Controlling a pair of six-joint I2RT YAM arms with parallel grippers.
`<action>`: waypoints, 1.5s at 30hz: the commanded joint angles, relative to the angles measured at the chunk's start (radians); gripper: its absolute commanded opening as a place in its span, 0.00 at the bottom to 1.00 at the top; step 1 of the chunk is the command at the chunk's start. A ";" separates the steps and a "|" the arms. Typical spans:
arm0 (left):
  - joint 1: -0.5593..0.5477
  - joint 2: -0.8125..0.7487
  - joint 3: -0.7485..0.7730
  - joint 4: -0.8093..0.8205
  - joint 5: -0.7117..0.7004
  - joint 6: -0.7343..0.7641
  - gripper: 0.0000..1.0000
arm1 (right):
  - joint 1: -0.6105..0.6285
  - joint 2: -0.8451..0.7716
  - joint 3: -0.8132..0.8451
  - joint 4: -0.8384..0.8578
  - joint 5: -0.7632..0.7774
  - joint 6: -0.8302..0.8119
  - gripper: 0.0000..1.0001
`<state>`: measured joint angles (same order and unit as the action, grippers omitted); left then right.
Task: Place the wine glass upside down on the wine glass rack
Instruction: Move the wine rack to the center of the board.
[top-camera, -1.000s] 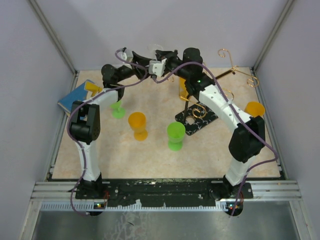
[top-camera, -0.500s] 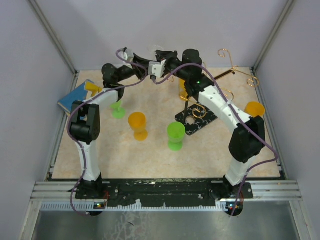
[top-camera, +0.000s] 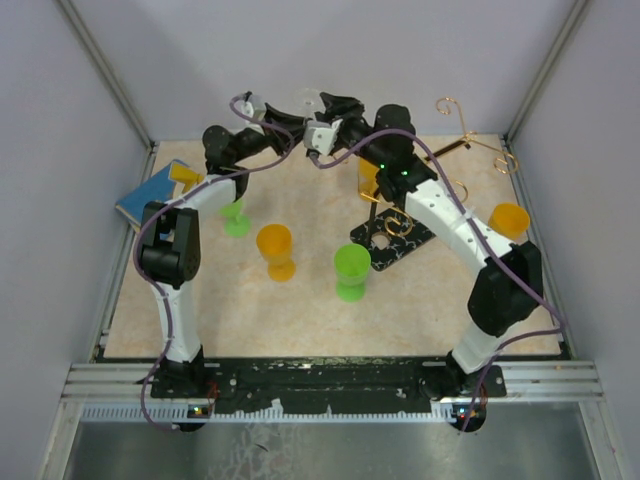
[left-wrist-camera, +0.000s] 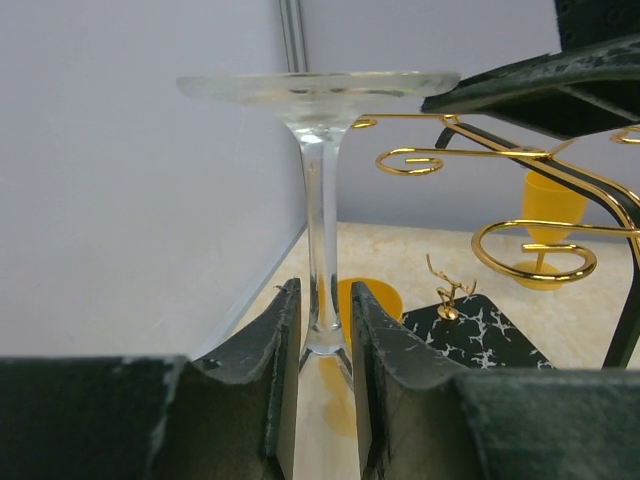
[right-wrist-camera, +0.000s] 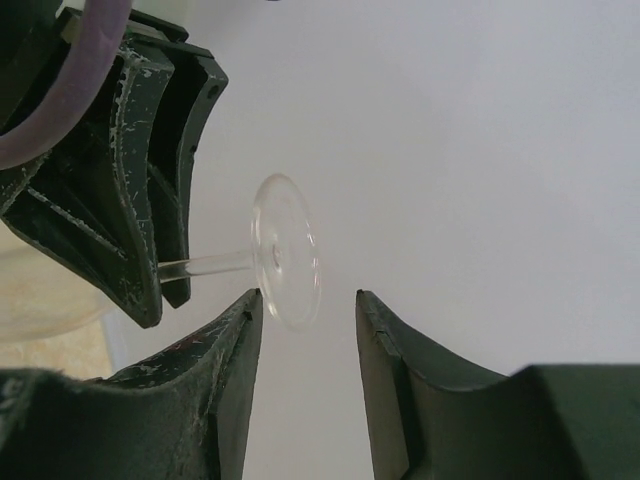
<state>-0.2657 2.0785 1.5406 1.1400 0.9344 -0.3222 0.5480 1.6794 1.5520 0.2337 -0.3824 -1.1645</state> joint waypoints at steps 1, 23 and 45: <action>0.006 -0.012 0.040 0.022 -0.030 -0.026 0.08 | 0.006 -0.107 -0.020 0.100 0.029 0.064 0.44; -0.019 -0.001 -0.037 -0.055 0.020 0.020 0.03 | -0.077 -0.076 0.112 0.086 0.503 0.543 0.50; -0.091 -0.224 -0.324 -0.077 -0.005 0.095 0.00 | -0.152 -0.035 0.193 0.016 0.588 0.568 0.50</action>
<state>-0.3477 1.9022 1.2480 0.9955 0.9382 -0.2127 0.4072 1.6451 1.6852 0.2287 0.1757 -0.5835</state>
